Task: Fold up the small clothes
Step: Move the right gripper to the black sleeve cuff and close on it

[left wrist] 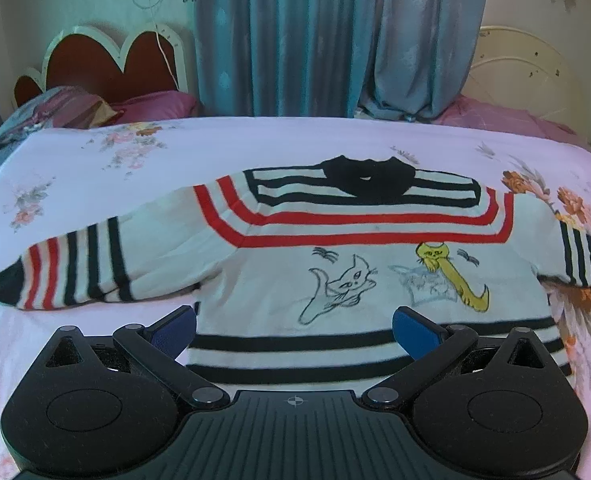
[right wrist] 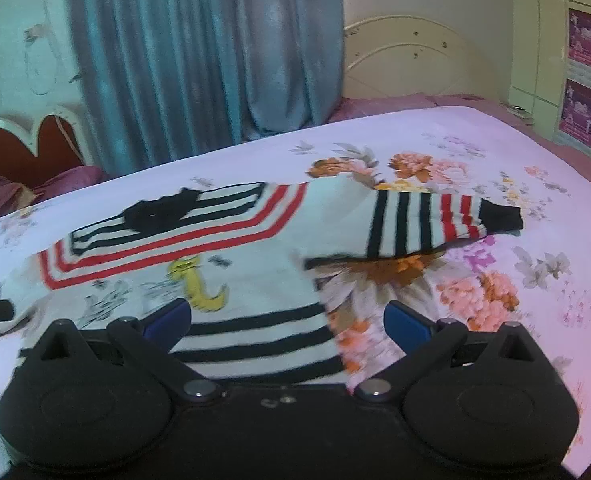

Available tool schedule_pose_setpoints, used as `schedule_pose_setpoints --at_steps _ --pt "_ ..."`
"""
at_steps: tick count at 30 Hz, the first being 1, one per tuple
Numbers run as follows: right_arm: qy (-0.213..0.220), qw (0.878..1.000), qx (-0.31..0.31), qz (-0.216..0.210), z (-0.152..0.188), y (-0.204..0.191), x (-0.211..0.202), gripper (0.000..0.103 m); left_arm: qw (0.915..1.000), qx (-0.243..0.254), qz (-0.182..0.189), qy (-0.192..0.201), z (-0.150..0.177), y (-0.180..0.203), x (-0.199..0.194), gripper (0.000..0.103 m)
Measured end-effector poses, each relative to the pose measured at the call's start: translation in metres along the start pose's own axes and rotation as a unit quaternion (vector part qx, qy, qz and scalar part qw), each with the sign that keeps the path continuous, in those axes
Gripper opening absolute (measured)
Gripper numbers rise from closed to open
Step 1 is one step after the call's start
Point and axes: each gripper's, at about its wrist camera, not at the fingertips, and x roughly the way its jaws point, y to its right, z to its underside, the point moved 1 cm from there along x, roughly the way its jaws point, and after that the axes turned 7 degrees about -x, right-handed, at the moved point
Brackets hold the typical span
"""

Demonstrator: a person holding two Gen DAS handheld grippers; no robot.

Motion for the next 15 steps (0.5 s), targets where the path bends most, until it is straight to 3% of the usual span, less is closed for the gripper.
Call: schedule_pose_setpoints --at_steps 11,15 --pt "-0.028 0.998 0.035 0.032 -0.024 0.097 0.088 0.102 0.9993 -0.025 -0.026 -0.011 -0.010 0.049 0.059 0.103" --pt "-0.041 0.996 0.071 0.045 -0.028 0.140 0.113 0.095 0.9993 -0.030 -0.019 -0.010 -0.011 0.066 0.075 0.103"
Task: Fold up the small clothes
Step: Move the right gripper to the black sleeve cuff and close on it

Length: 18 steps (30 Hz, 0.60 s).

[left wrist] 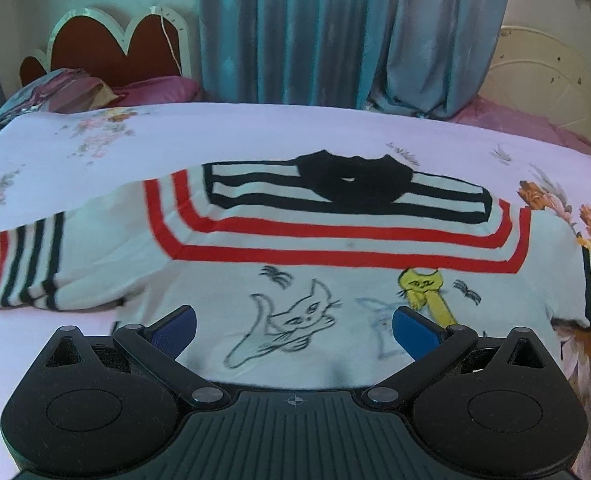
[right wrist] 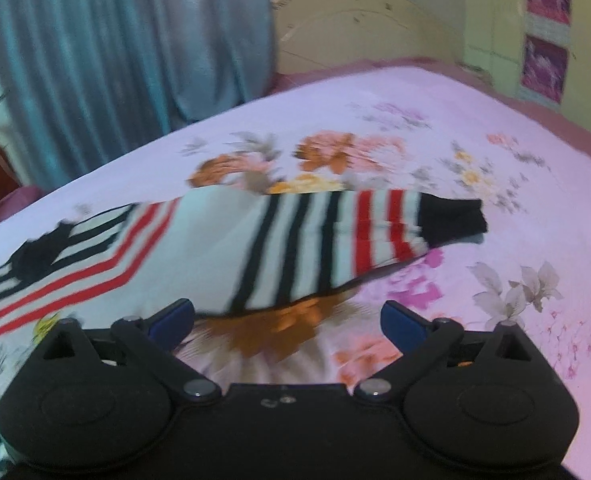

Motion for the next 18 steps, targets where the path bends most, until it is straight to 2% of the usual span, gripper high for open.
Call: schedule_pose_setpoints --at_steps 11,14,16,18 --pt "-0.036 0.993 0.105 0.031 -0.021 0.080 0.068 0.079 0.9995 0.000 -0.031 -0.010 -0.005 0.020 0.033 0.103" --pt "-0.048 0.990 0.127 0.028 -0.020 0.092 0.084 0.068 0.9995 -0.002 -0.029 -0.011 -0.007 0.020 0.038 0.103" --pt "-0.054 0.988 0.143 0.021 -0.018 0.099 0.094 0.055 0.9996 -0.004 -0.027 -0.011 -0.008 0.021 0.040 0.103" --pt "-0.050 0.986 0.159 0.020 -0.016 0.104 0.100 0.050 0.9996 -0.002 -0.026 -0.009 -0.009 0.021 0.042 0.103"
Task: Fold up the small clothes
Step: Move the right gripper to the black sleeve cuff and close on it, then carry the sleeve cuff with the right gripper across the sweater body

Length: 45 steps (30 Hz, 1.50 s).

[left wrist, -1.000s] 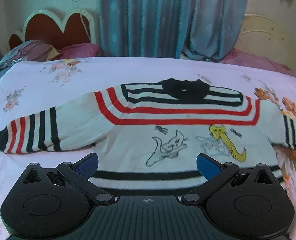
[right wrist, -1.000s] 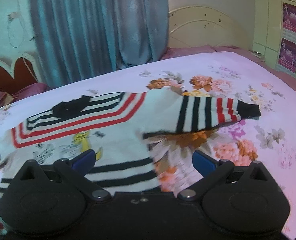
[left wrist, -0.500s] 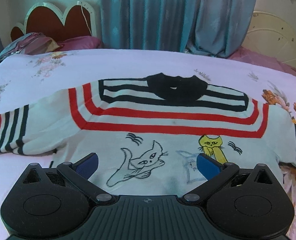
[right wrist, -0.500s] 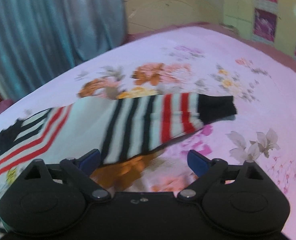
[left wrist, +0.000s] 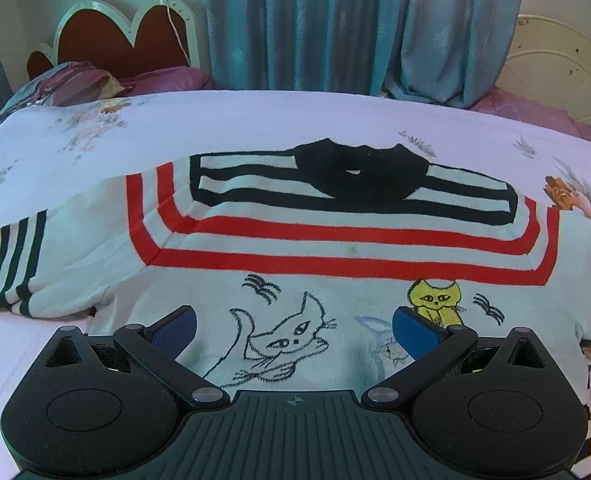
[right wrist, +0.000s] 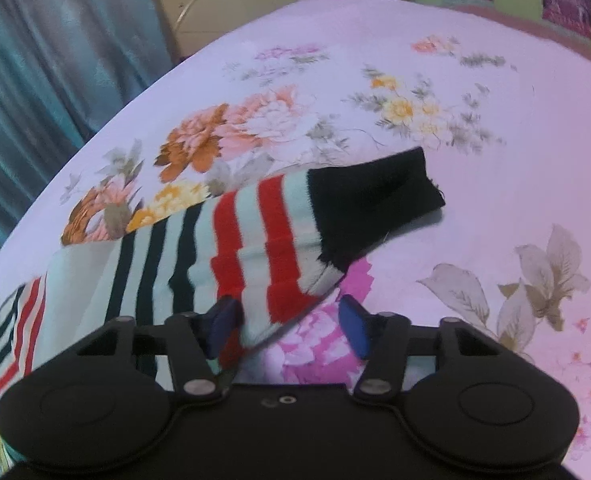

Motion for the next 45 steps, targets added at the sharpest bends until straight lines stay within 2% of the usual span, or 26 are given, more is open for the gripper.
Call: schedule_pose_setpoints --at_steps 4,7,10,13,18,22,25,29,31,33,34,36,40,44,45 --pt "0.017 1.000 0.017 0.002 -0.005 0.005 0.004 0.025 0.9999 0.009 -0.002 0.008 -0.002 0.002 0.001 0.103" --pt "0.026 1.000 0.016 0.001 -0.008 0.007 0.006 0.011 0.9999 0.009 0.003 0.009 -0.004 0.001 0.001 0.102" --pt "0.053 0.999 -0.008 0.000 -0.011 0.000 -0.002 0.008 0.9999 0.008 0.006 0.008 -0.005 0.000 0.000 0.102" --pt "0.094 0.993 -0.065 -0.008 -0.015 -0.027 -0.020 0.008 0.9999 0.004 0.009 0.008 -0.008 -0.005 -0.001 0.102" --pt "0.140 0.973 -0.168 -0.073 -0.016 -0.104 -0.051 0.008 0.9996 -0.012 0.013 0.020 -0.019 -0.018 -0.004 0.103" --pt "0.136 0.949 -0.242 -0.152 0.006 -0.181 -0.062 0.008 0.9992 -0.023 0.016 0.030 -0.026 -0.034 -0.004 0.103" --pt "0.104 0.930 -0.288 -0.205 0.038 -0.237 -0.055 0.008 0.9988 -0.033 0.018 0.030 -0.029 -0.048 -0.001 0.103" --pt "0.033 0.913 -0.324 -0.245 0.080 -0.282 -0.029 0.012 0.9979 -0.048 0.042 0.014 -0.031 -0.062 0.008 0.103" --pt "-0.011 0.907 -0.333 -0.258 0.099 -0.295 -0.017 0.020 0.9967 -0.050 0.064 0.003 -0.029 -0.062 0.012 0.103" --pt "-0.032 0.906 -0.331 -0.263 0.105 -0.297 -0.011 0.028 0.9951 -0.049 0.084 -0.012 -0.027 -0.057 0.018 0.103" --pt "-0.033 0.906 -0.328 -0.266 0.106 -0.294 -0.014 0.035 0.9936 -0.050 0.099 -0.021 -0.026 -0.054 0.021 0.103" --pt "-0.020 0.907 -0.322 -0.270 0.100 -0.283 -0.026 0.041 0.9900 -0.054 0.124 -0.040 -0.023 -0.046 0.028 0.103" --pt "0.029 0.915 -0.326 -0.236 0.091 -0.249 -0.053 0.053 0.9810 -0.082 0.166 -0.058 -0.019 -0.028 0.047 0.102" --pt "0.050 0.924 -0.329 -0.189 0.086 -0.212 -0.061 0.053 0.9756 -0.095 0.187 -0.065 -0.021 -0.007 0.066 0.102" --pt "0.051 0.927 -0.325 -0.180 0.087 -0.204 -0.060 0.053 0.9737 -0.097 0.196 -0.065 -0.022 -0.001 0.072 0.092"
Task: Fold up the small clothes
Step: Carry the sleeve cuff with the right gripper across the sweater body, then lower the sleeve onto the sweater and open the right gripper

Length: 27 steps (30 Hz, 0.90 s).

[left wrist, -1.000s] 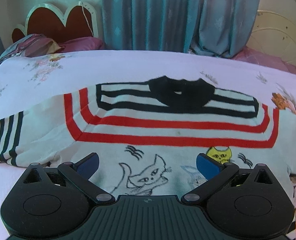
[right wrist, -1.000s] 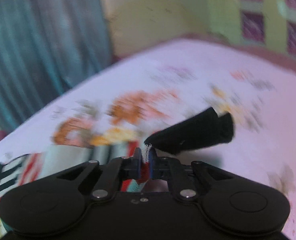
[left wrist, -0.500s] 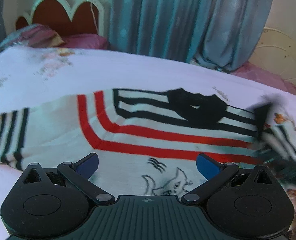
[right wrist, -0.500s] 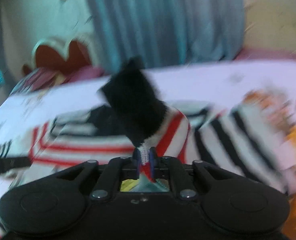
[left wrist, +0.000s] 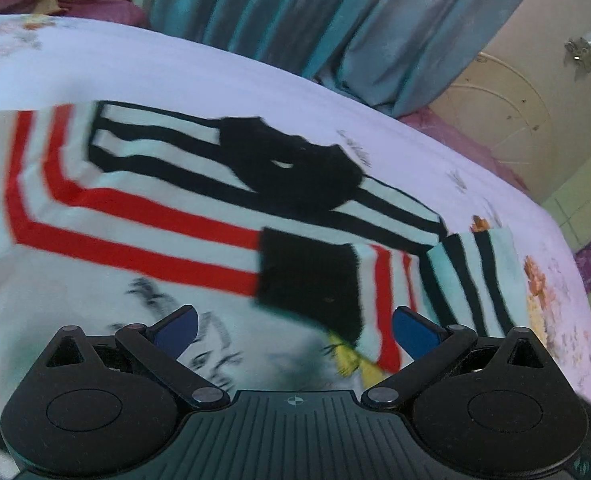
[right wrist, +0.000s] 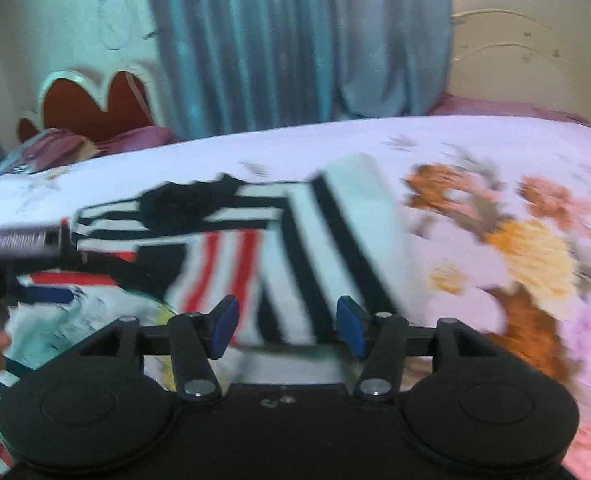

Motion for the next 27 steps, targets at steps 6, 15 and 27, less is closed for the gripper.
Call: schedule_pose_setpoints --at_steps 6,15,27 --pt "-0.007 0.998 0.032 0.049 0.021 0.030 -0.009 0.059 0.9993 -0.030 0.022 -0.006 0.003 -0.002 0.028 0.041" --pt "-0.035 0.997 0.024 0.063 0.028 0.036 0.023 0.056 0.9938 -0.019 0.054 0.096 -0.027 0.001 -0.021 0.007" --pt "-0.048 0.998 0.007 0.043 0.024 0.019 0.043 0.017 0.9930 -0.044 -0.057 0.093 -0.016 -0.077 -0.013 0.007"
